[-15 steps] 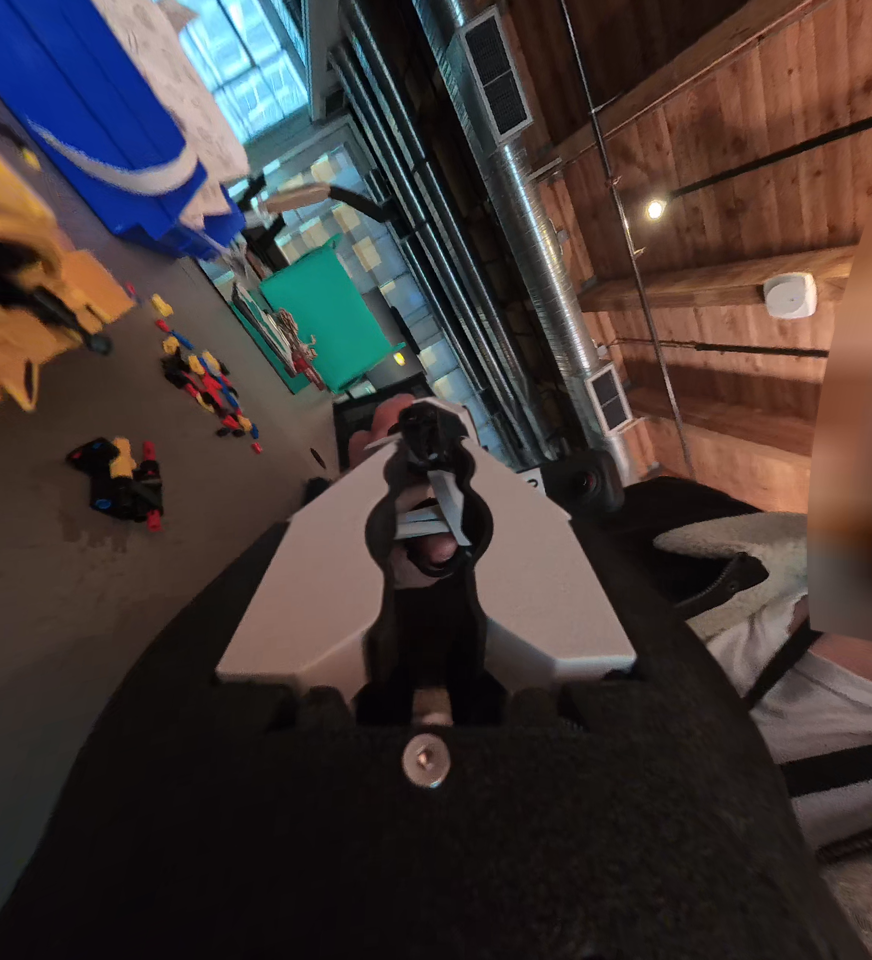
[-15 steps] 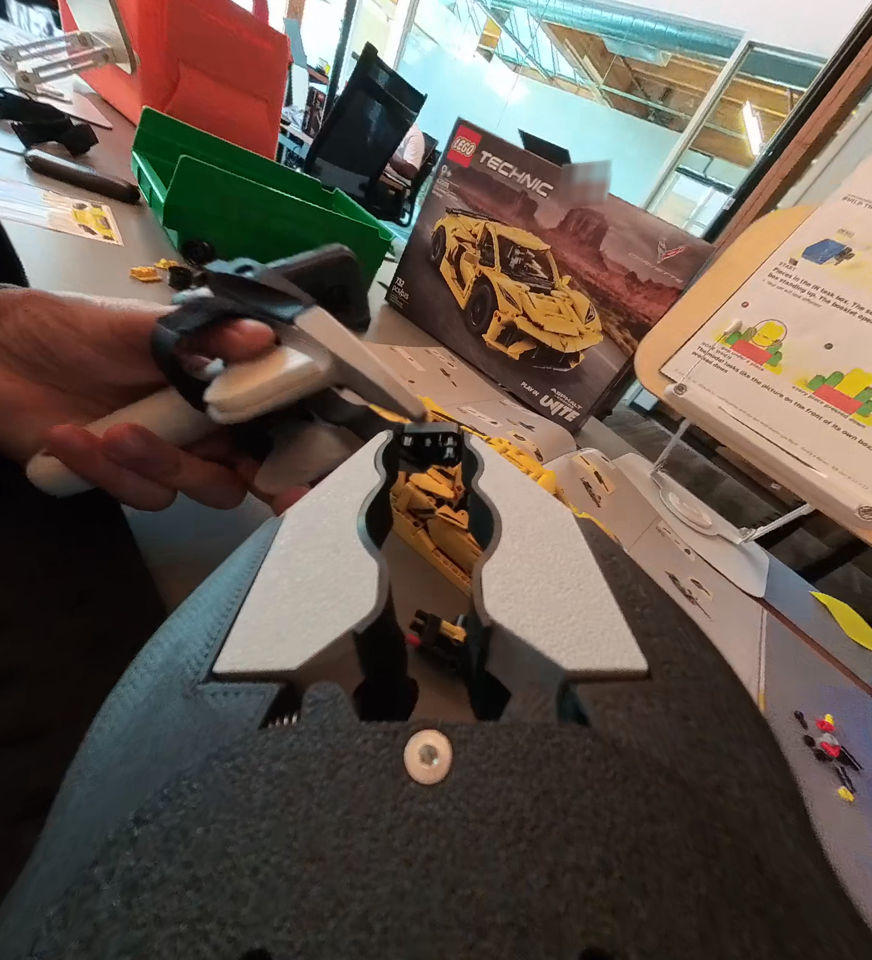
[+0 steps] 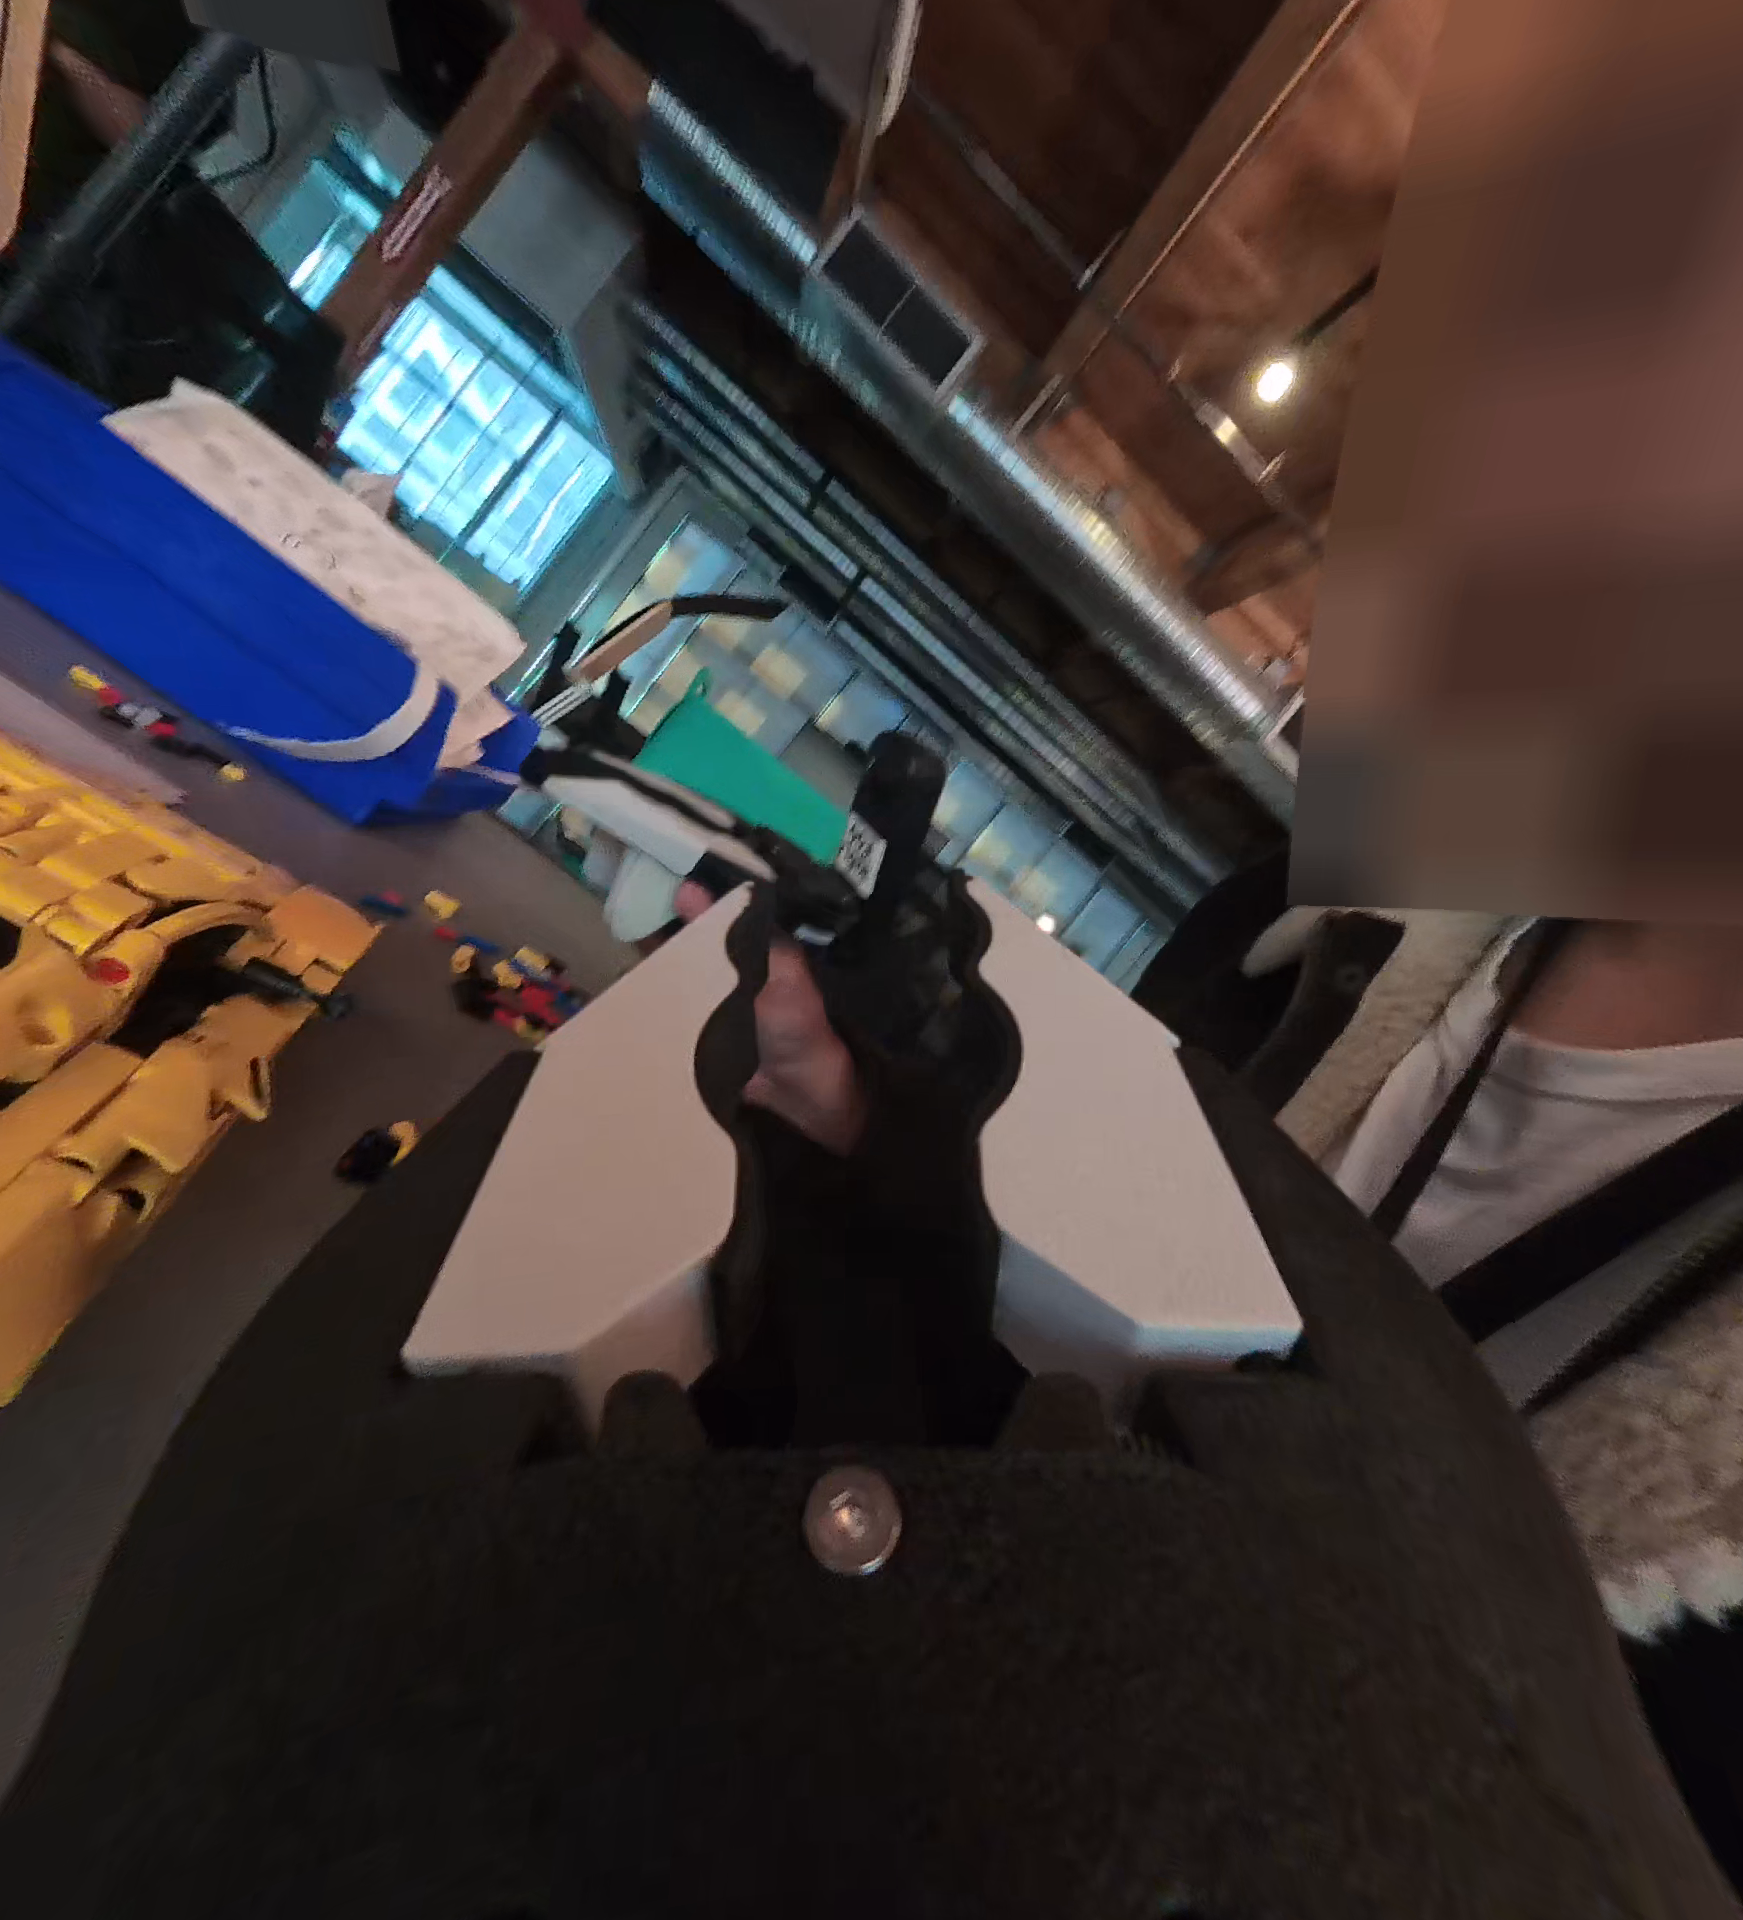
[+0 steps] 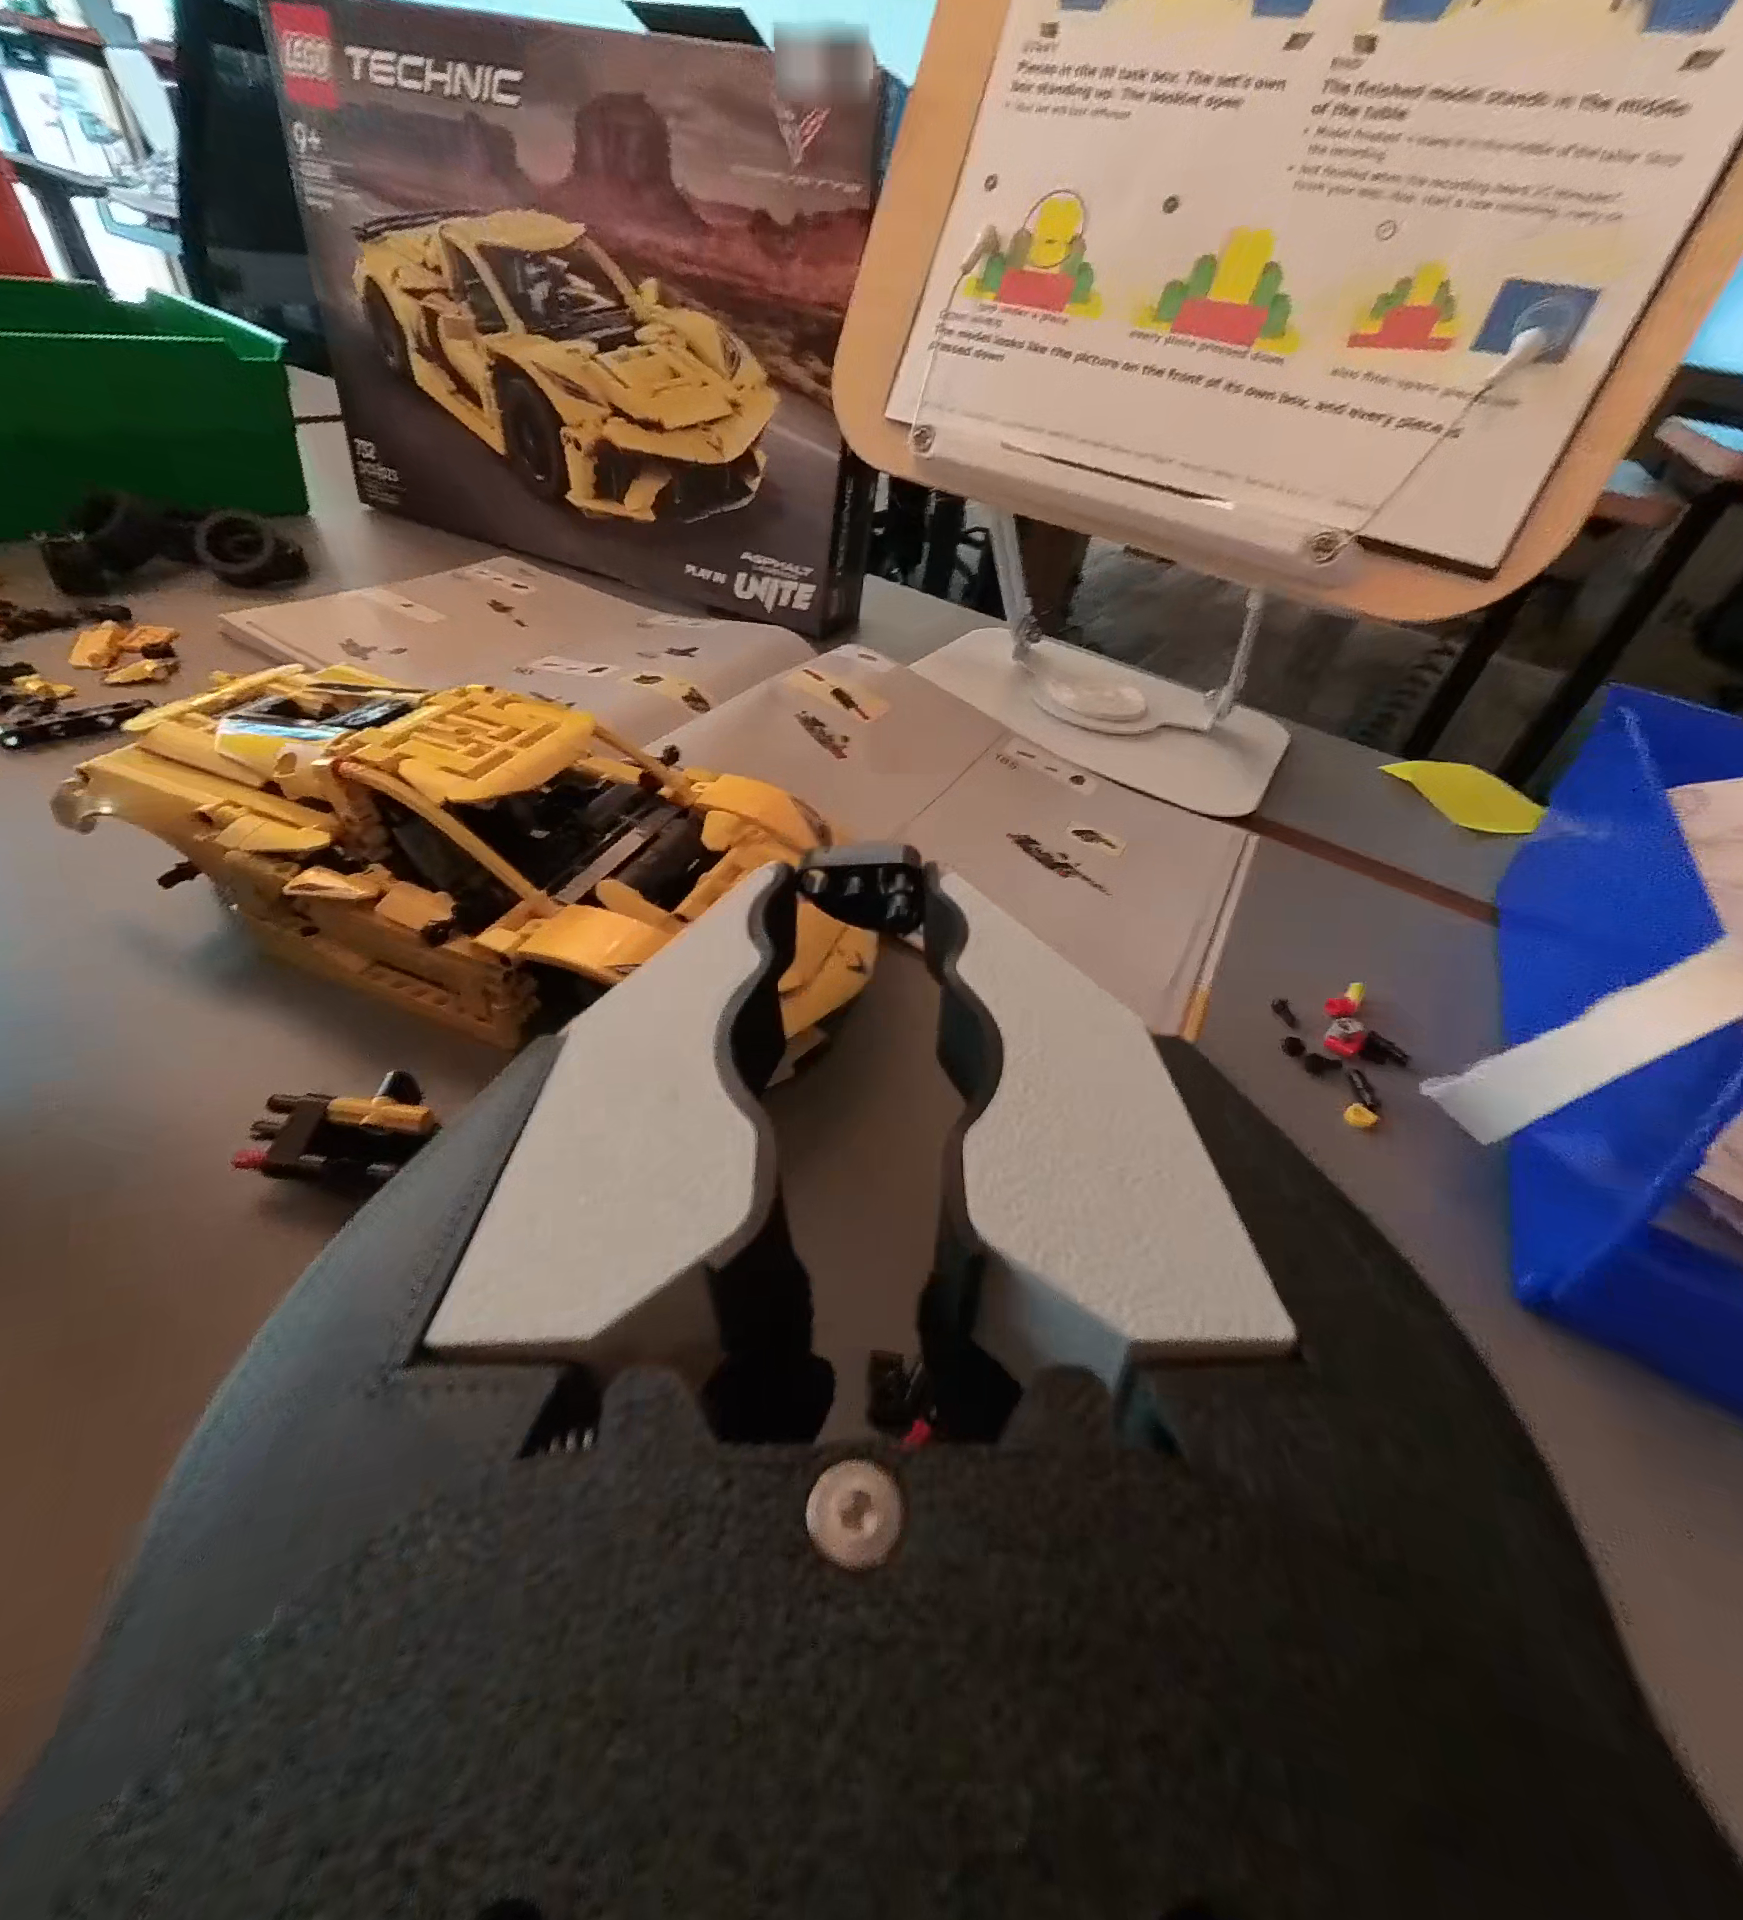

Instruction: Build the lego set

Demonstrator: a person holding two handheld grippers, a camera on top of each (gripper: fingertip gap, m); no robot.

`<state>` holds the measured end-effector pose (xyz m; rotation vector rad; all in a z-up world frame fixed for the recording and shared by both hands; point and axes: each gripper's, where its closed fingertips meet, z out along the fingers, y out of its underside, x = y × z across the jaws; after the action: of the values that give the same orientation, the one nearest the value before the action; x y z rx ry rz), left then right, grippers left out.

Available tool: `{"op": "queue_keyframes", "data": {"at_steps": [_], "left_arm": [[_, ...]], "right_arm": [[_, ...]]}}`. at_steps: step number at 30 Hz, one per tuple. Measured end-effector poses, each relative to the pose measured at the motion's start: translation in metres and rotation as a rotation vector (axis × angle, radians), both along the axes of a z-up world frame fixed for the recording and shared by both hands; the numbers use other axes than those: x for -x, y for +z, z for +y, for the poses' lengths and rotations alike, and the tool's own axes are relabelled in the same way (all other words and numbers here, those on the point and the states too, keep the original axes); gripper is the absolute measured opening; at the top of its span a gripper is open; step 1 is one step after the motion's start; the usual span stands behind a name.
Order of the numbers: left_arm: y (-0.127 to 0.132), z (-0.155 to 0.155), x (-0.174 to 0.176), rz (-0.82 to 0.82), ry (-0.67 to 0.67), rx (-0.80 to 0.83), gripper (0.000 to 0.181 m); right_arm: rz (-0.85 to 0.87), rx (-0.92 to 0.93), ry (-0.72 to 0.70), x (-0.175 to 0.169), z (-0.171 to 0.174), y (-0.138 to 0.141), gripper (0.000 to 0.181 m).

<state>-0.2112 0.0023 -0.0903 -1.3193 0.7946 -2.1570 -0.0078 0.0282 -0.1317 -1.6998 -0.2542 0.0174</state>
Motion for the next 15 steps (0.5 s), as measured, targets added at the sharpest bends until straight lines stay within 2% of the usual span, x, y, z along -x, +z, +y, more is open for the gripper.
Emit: {"op": "queue_keyframes", "data": {"at_steps": [6, 9, 11, 15], "left_arm": [[-0.039, -0.017, -0.025, 0.228, 0.092, -0.339, 0.033], [-0.058, -0.011, -0.033, 0.352, 0.191, -0.538, 0.033], [-0.068, -0.012, -0.038, 0.408, 0.189, -0.567, 0.033], [-0.101, -0.012, -0.056, 0.629, 0.112, -0.635, 0.034]], "right_arm": [[-0.003, 0.030, 0.027, 0.006, 0.000, -0.007, 0.023], [-0.012, 0.034, 0.033, 0.007, 0.000, -0.008, 0.023], [-0.016, 0.034, 0.034, 0.008, 0.000, -0.008, 0.023], [0.000, 0.040, 0.042, 0.009, 0.000, -0.009, 0.022]]}}
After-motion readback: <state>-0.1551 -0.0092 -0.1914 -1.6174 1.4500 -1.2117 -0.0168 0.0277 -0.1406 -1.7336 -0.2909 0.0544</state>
